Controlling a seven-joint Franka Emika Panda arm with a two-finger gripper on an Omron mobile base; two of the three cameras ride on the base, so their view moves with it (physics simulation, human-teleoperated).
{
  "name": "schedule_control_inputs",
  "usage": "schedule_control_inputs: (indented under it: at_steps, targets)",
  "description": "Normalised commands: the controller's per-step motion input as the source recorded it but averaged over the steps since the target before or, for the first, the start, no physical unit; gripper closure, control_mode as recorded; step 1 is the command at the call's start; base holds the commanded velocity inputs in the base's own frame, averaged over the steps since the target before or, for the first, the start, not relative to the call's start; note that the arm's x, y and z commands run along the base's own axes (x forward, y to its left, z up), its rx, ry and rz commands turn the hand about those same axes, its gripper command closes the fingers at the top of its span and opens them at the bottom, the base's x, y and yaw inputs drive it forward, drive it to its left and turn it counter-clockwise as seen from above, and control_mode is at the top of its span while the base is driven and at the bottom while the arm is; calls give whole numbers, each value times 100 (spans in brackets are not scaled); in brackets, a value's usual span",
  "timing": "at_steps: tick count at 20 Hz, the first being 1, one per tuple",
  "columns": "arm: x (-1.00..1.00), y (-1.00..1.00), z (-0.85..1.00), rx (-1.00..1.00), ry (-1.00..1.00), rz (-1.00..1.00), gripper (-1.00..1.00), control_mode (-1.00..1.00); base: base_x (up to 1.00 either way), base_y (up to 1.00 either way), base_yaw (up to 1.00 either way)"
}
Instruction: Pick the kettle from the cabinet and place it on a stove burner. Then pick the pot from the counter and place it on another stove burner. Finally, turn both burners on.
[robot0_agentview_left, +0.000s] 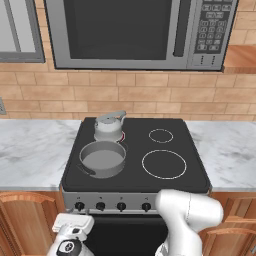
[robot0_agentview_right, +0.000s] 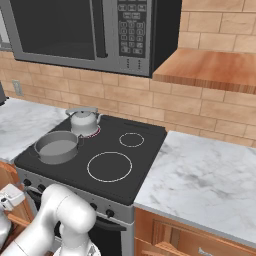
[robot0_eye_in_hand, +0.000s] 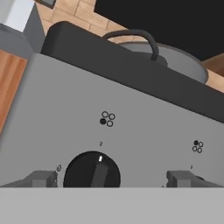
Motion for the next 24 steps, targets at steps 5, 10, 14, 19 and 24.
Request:
schedule_control_inputs:
  at_steps: [5, 10, 14, 19, 24]
  targets:
    - [20, 12, -13, 0, 0, 0, -100, -100, 0, 0, 0]
    - [16, 13, -11, 0, 0, 0, -100, -100, 0, 0, 0]
    - [4, 4, -8, 1, 0, 0, -100, -100, 0, 0, 0]
    - [0, 0, -4, 4, 0, 0, 100, -100, 0, 0, 0]
    - [3, 0, -10, 2, 0, 0, 100, -100, 0, 0, 0]
